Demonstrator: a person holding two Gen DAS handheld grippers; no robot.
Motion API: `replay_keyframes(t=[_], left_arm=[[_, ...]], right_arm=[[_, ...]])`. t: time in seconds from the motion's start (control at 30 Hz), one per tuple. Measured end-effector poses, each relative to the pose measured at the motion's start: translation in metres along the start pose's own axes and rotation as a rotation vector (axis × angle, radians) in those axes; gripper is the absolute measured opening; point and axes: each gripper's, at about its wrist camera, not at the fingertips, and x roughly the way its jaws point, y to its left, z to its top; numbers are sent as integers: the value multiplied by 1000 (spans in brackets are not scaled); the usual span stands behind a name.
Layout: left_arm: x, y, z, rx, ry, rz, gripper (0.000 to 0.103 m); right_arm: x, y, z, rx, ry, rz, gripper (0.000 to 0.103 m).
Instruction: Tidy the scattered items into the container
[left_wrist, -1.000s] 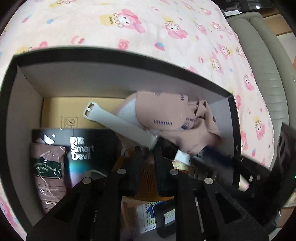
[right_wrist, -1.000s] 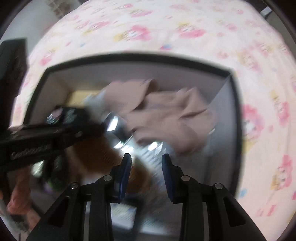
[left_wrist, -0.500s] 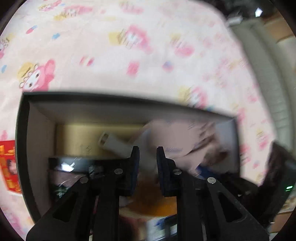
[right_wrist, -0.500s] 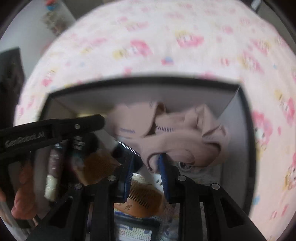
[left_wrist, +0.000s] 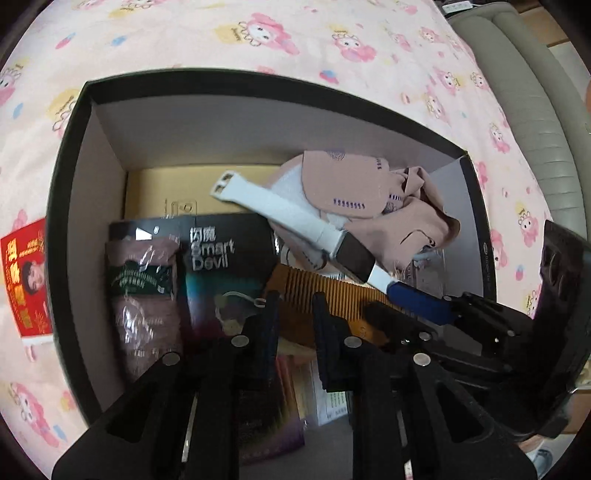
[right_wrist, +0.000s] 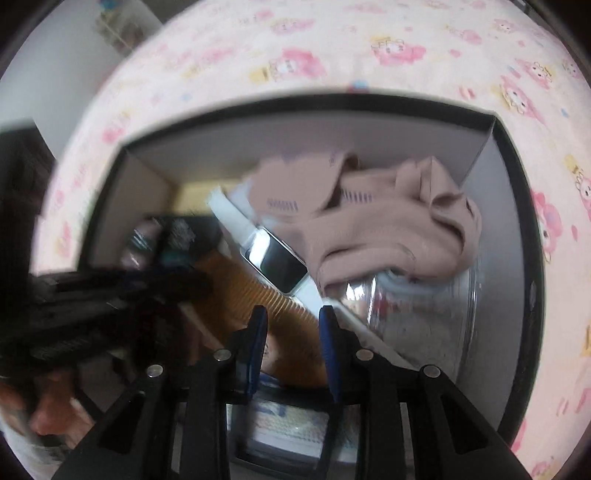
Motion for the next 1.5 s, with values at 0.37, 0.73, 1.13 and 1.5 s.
replay_keyframes(t=[0.37, 0.73, 1.13, 1.5], left_arm=[[-29, 11, -22, -59, -59, 109, 21], [-25, 18, -42, -184, -25, 20, 26], [-132, -36, -74, 83, -494, 137, 76], [-178, -26, -112, 74, -603, 126, 77]], right_arm=[[-8, 1, -36, 9, 13, -22, 32], [-19, 1, -50, 22, -26, -13, 33], [-140, 22, -68, 21, -389, -223, 70], [-178, 70, -92, -23, -500, -199, 73]])
